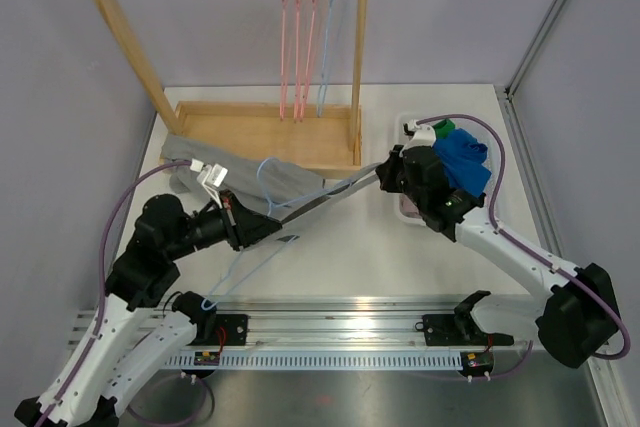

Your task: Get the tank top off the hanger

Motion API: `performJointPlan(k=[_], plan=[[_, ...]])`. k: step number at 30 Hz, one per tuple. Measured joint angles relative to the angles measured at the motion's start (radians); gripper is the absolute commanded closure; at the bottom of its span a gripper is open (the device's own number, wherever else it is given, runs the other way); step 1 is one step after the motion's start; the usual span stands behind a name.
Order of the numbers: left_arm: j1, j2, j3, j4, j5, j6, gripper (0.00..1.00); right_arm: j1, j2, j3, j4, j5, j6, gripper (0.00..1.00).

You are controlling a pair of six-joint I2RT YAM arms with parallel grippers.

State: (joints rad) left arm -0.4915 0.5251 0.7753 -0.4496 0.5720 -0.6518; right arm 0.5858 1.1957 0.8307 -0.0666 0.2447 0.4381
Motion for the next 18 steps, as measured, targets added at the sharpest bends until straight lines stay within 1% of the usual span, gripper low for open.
performJointPlan(k=[4,8,12,13,16,18], plan=[[0.0,-0.051,0.045,-0.007,-0.002,0.04,1.0,0.0,-0.064,0.027,-0.03,-0.156,0.004,1.0],[0.0,-0.095,0.047,0.091,0.013,0.043,1.0,-0.002,-0.161,0.056,-0.068,-0.306,0.011,1.0],[-0.001,-0.092,0.047,0.269,0.034,0.026,1.0,-0.006,-0.247,0.132,-0.113,-0.493,0.015,1.0],[-0.001,-0.089,0.047,0.328,0.034,0.025,1.0,-0.006,-0.26,0.153,-0.122,-0.544,0.019,1.0],[-0.002,-0.055,0.047,0.531,0.023,0.022,0.95,-0.006,-0.299,0.19,-0.138,-0.66,0.039,1.0],[-0.002,-0.008,0.047,0.677,0.008,0.018,0.96,-0.006,-0.325,0.204,-0.147,-0.737,0.064,1.0]])
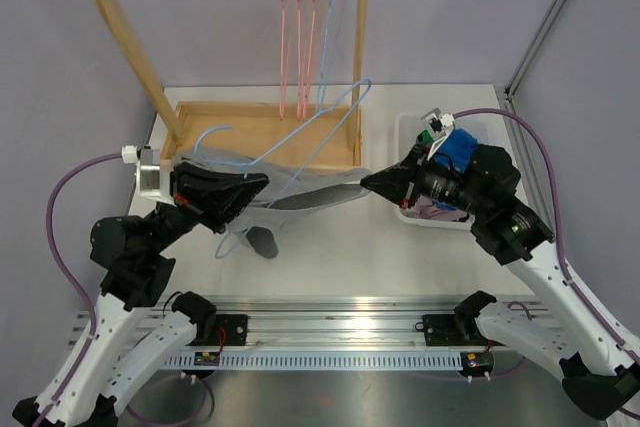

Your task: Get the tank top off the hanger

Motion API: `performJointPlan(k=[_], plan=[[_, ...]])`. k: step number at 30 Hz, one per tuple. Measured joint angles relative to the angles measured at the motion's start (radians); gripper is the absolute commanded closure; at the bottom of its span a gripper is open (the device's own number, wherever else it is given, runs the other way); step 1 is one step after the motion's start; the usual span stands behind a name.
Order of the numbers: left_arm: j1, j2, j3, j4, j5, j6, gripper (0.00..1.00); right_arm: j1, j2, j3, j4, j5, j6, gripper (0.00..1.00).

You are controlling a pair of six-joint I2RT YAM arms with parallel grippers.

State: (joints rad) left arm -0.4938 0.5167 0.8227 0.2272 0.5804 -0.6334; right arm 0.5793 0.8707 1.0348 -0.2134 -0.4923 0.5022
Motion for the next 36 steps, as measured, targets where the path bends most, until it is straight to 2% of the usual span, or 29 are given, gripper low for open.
performJointPlan(k=[3,9,12,15,19,23,26,28,31,32,36], plan=[[-0.005,0.123,0.013,0.228,-0.029,-0.018,1.0,0.0,-0.023,0.021,0.002,-0.1,0.044,1.0],[-0.072,0.358,0.084,0.528,-0.069,-0.021,1.0,-0.002,-0.038,0.04,0.086,-0.259,0.163,1.0],[-0.105,0.394,0.121,0.586,-0.082,-0.001,1.0,-0.002,-0.034,0.057,0.127,-0.298,0.194,1.0],[-0.116,0.358,0.132,0.584,-0.139,0.048,1.0,-0.002,-0.012,0.076,0.121,-0.289,0.184,1.0],[-0.116,0.176,0.059,0.509,-0.282,0.146,1.0,0.042,0.04,0.051,0.083,-0.184,0.145,1.0],[-0.117,-0.069,0.017,0.299,-0.494,0.236,1.0,0.198,0.138,0.023,-0.007,0.016,0.086,1.0],[-0.117,-0.225,0.023,0.116,-0.769,0.256,1.0,0.316,0.209,0.021,-0.048,0.153,0.055,1.0],[-0.116,-0.285,0.031,-0.017,-0.932,0.261,1.0,0.378,0.25,0.021,-0.053,0.23,0.036,1.0],[-0.116,-0.307,0.04,-0.198,-1.067,0.265,1.0,0.413,0.319,0.021,-0.032,0.297,0.019,0.96],[-0.117,-0.302,0.045,-0.266,-1.094,0.267,1.0,0.415,0.361,0.021,-0.019,0.32,0.014,0.93],[-0.117,-0.249,0.079,-0.466,-1.136,0.268,1.0,0.415,0.523,0.023,0.029,0.397,-0.002,0.55]])
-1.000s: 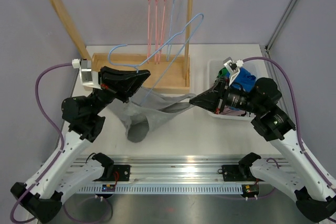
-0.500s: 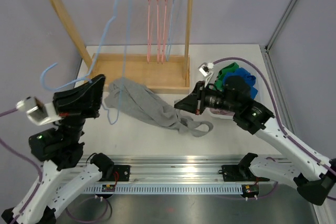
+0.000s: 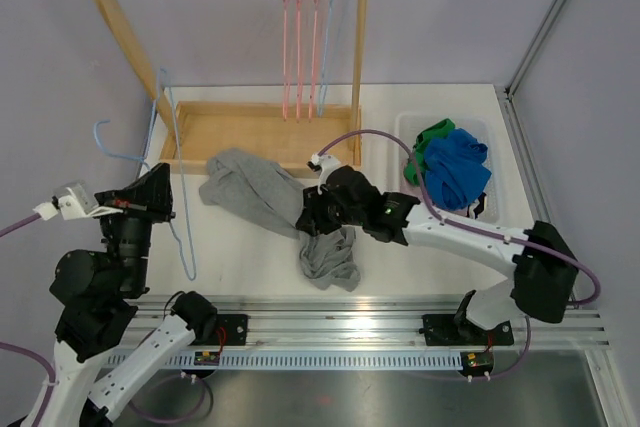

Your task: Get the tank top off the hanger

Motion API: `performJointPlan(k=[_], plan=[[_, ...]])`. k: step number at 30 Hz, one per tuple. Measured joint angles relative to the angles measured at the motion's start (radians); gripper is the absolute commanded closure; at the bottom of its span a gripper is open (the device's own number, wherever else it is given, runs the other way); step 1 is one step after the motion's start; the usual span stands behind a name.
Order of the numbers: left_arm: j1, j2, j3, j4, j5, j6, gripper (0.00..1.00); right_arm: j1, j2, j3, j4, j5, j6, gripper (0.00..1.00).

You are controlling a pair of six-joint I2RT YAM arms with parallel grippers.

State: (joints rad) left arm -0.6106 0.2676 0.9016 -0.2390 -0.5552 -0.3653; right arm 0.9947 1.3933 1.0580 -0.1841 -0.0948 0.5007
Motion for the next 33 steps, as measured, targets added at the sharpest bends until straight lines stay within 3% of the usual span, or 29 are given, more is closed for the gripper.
performJointPlan(k=[1,3,4,10,19,22,27,33], plan=[[0.0,0.02,0.014,-0.037,-0.002,0.002,1.0,0.0,0.043,0.004,0.0,0.018,-0.005,0.33],[0.0,0.068,0.06,-0.113,-0.001,0.005,1.0,0.0,0.111,0.015,-0.005,0.055,-0.016,0.06],[0.0,0.098,0.093,-0.149,0.0,0.01,1.0,0.0,0.128,0.016,-0.008,0.072,-0.021,0.01],[0.0,0.333,0.342,-0.279,0.022,0.044,1.0,0.0,0.062,0.017,-0.024,0.159,-0.037,0.01],[0.013,0.721,0.766,-0.417,0.118,0.086,1.0,0.0,-0.232,-0.1,-0.029,0.203,-0.037,0.01],[0.092,0.862,0.943,-0.443,0.23,0.092,1.0,0.0,-0.303,-0.136,-0.059,0.214,-0.037,0.0],[0.268,1.025,1.106,-0.487,0.424,0.068,1.0,0.0,-0.414,-0.163,-0.112,0.22,-0.032,0.01],[0.347,1.229,1.279,-0.482,0.594,0.032,1.0,0.0,-0.502,-0.163,-0.156,0.233,-0.032,0.01]])
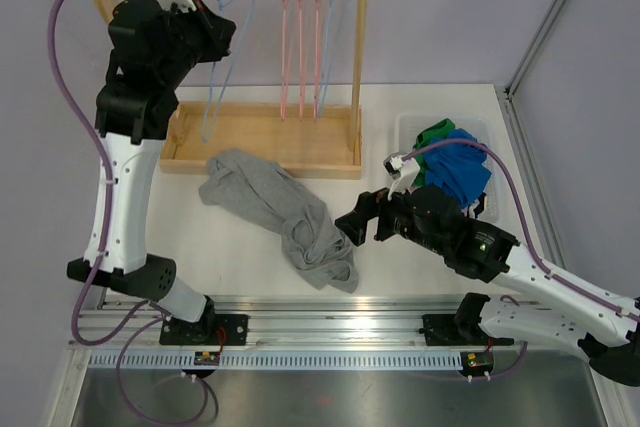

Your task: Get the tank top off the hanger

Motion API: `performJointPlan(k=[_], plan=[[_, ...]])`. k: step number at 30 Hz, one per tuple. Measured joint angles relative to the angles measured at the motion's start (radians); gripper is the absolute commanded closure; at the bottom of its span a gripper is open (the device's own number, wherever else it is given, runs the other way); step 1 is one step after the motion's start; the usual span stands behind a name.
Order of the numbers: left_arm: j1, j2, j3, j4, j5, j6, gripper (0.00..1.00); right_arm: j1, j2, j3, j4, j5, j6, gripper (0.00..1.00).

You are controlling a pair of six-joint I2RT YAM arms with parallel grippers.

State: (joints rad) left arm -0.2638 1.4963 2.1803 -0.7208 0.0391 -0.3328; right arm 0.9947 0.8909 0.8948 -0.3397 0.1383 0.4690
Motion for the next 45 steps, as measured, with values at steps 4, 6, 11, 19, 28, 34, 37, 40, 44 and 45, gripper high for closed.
performJointPlan(k=[4,6,11,19,28,34,37,40,44,45], plan=[[0.023,0.105,0.026,0.081,0.08,-0.016,1.0,0.0,-0.007,0.0,-0.011,-0.002,-0.001,0.0],[0.03,0.146,0.03,0.12,0.102,-0.016,1.0,0.0,-0.006,-0.002,-0.011,-0.01,-0.002,0.0],[0.058,0.278,0.119,0.185,0.143,-0.037,1.0,0.0,0.023,-0.03,0.006,-0.048,-0.007,0.01],[0.097,0.367,0.155,0.222,0.187,-0.084,1.0,0.0,0.164,-0.065,0.047,-0.108,-0.024,0.01],[0.095,0.355,0.137,0.222,0.212,-0.081,0.41,0.0,0.425,0.009,0.123,-0.069,-0.056,0.01],[0.095,0.275,0.085,0.187,0.211,-0.06,0.01,0.0,0.609,0.09,0.187,-0.048,-0.089,0.01],[0.095,0.18,0.008,0.169,0.194,-0.06,0.01,0.0,0.723,0.171,0.201,-0.024,-0.123,0.01],[0.095,0.03,-0.114,0.153,0.144,-0.058,0.01,0.0,0.83,0.251,0.219,0.002,-0.158,0.01],[0.095,-0.237,-0.345,0.129,0.007,-0.048,0.01,0.0,0.949,0.332,0.249,0.041,-0.187,0.01],[0.095,-0.306,-0.397,0.119,-0.032,-0.046,0.01,0.0,0.98,0.353,0.253,0.05,-0.192,0.01]])
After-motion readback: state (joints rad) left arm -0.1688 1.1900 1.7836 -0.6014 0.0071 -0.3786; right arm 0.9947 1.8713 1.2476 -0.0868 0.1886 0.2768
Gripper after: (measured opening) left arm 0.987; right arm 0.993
